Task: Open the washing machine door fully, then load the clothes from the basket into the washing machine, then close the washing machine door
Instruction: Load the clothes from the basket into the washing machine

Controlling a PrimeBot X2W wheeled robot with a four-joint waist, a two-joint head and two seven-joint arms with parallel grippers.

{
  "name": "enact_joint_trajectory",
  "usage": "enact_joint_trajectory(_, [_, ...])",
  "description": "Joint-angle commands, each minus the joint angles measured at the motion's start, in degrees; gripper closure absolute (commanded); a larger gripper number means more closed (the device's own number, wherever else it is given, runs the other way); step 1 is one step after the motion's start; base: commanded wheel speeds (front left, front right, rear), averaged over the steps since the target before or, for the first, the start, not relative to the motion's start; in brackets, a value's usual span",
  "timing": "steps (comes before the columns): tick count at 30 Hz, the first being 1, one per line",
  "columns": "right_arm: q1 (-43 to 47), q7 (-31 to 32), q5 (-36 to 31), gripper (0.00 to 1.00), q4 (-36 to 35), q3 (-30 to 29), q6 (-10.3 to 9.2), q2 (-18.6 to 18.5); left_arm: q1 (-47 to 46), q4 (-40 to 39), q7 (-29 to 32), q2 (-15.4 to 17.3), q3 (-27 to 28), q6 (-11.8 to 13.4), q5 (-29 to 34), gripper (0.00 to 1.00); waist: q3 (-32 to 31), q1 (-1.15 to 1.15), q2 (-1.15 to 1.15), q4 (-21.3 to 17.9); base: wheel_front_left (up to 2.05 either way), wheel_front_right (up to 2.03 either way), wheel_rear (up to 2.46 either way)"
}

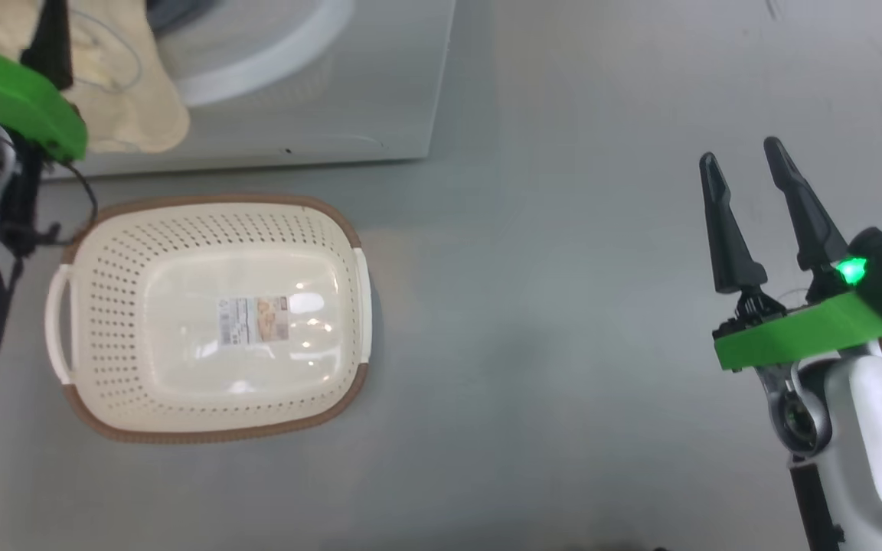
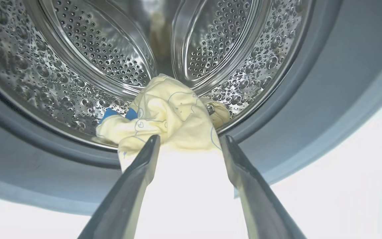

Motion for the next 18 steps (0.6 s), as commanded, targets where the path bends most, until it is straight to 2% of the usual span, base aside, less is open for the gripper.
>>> enact_joint_trajectory(1, [2.0, -0.4, -0.3, 0.00, -1.2, 0.3, -0.15, -1.1, 1.1, -3.0, -0.6, 2.6, 0.9, 0.0, -0.3, 0.00, -6.5, 0.01, -0.01, 3.7, 0.00, 0.00, 0.00])
enact_joint_trajectory(10, [6.8, -0.4, -0.3, 0.00, -0.2, -0.6, -0.15, -1.7, 15.9, -11.6, -0.7, 2.8, 1.4, 0.0, -1.7, 0.00, -16.2, 0.01, -0.01, 7.1, 0.00, 0.00, 0.00])
enact_joint_trajectory(18, [10.8, -0.4, -0.2, 0.00, 0.7, -0.7, -0.15, -1.4, 30.2, -20.4, -0.7, 1.9, 5.9, 1.7, -1.4, 0.00, -23.2, 0.01, -0.01, 8.9, 0.00, 0.00, 0.00])
